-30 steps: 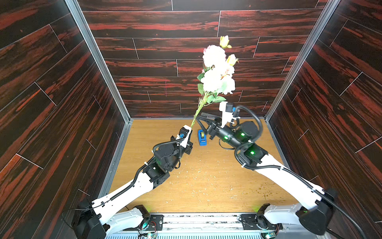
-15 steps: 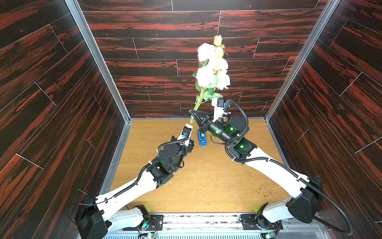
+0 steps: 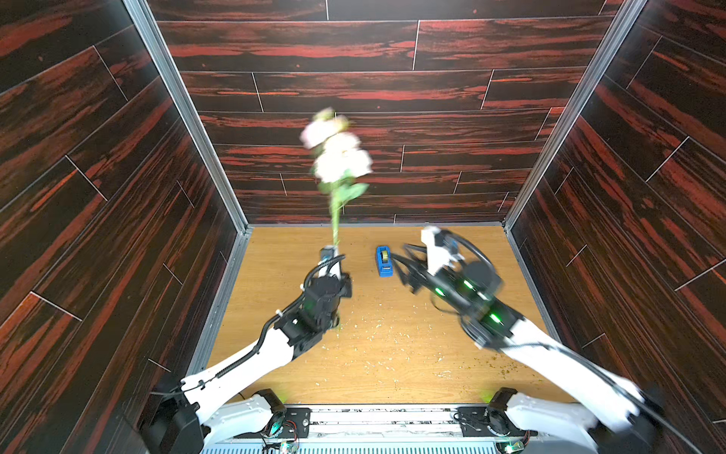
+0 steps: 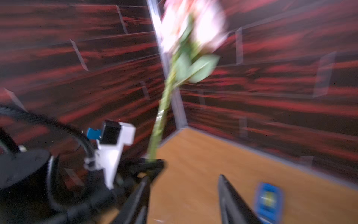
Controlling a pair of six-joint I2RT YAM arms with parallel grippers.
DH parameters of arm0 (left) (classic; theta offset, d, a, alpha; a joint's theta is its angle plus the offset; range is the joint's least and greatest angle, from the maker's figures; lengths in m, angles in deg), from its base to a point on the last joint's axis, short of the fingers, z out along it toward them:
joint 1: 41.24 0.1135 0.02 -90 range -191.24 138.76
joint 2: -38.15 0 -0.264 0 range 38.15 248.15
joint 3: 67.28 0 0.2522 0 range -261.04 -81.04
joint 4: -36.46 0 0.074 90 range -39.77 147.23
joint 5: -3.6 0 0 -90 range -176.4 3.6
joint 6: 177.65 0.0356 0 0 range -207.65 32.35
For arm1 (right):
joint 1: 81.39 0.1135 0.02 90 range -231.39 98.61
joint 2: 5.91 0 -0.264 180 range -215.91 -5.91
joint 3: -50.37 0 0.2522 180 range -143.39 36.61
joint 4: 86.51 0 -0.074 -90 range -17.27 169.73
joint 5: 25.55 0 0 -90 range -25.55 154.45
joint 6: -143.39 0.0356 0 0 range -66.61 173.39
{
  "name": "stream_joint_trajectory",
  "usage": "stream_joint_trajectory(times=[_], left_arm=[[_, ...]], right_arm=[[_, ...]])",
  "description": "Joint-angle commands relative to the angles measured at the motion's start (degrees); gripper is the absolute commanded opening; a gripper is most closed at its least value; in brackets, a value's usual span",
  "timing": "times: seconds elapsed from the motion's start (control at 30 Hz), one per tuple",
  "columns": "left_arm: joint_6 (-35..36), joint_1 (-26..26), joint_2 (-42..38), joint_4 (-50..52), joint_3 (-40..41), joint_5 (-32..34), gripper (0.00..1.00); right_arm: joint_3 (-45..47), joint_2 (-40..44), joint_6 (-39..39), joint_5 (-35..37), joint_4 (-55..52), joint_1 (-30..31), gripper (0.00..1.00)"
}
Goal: Wrap bouquets with tape
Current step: Place the wrapped bouquet at the center of the board.
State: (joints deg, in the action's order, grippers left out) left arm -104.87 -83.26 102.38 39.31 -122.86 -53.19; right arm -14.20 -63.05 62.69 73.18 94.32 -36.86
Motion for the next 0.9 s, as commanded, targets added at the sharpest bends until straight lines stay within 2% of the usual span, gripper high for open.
stream_joint_trajectory(times=[0.0, 0.13, 0.2, 0.3, 0.47, 0.57, 0.63, 0.67, 0.73, 0.77, 0.87], left_arm=[[-14.82, 0.1, 0.4, 4.94, 2.39, -2.52, 0.0], [-19.21, 0.13, 3.95, 5.14, 4.82, -4.02, 0.0], [-20.3, 0.4, 6.15, 4.48, 5.27, -5.37, 0.0], [-22.53, 1.13, 9.84, 3.51, 5.18, -8.97, 0.0], [-26.78, 2.72, 15.38, 2.31, 4.99, -13.97, 0.0], [-27.87, 3.17, 17.29, 3.41, 4.65, -13.48, 0.0], [-29.39, 3.58, 17.67, 3.58, 5.34, -13.29, 0.2], [-30.3, 3.76, 17.74, 2.88, 6.15, -13.89, 0.26], [-30.59, 3.97, 18.11, 1.61, 7.33, -15.23, 0.32], [-30.44, 4.05, 18.28, 1.54, 7.6, -15.53, 0.41], [-30.06, 4.38, 17.8, 2.08, 7.81, -16.5, 0.85]], right_arm=[[8.09, 5.01, -7.19, 12.35, -3.78, -4.86, 0.67], [15.2, 7.66, -6.03, 7.1, -1.21, -17.34, 0.7], [17.58, 7.2, -6.11, 2.35, 0.63, -23.84, 0.71], [21.08, 4.89, -5.43, -0.2, 4.88, -32.41, 0.72], [25.58, -1.22, -7.86, -1.01, 12.9, -40.37, 0.73], [27.09, -6.06, -9.24, -0.71, 16.65, -42.43, 0.73], [27.98, -9.03, -9.24, 1.15, 18.54, -43.1, 0.73], [29.34, -10.54, -9.23, 1.2, 21.43, -43.46, 0.73], [32.99, -13.57, -9.14, -1.59, 30.33, -44.57, 0.73], [34.03, -15.25, -8.41, -2.13, 33.93, -45.21, 0.73], [35.07, -20.85, -7.83, -2.79, 41.94, -46.46, 0.73]])
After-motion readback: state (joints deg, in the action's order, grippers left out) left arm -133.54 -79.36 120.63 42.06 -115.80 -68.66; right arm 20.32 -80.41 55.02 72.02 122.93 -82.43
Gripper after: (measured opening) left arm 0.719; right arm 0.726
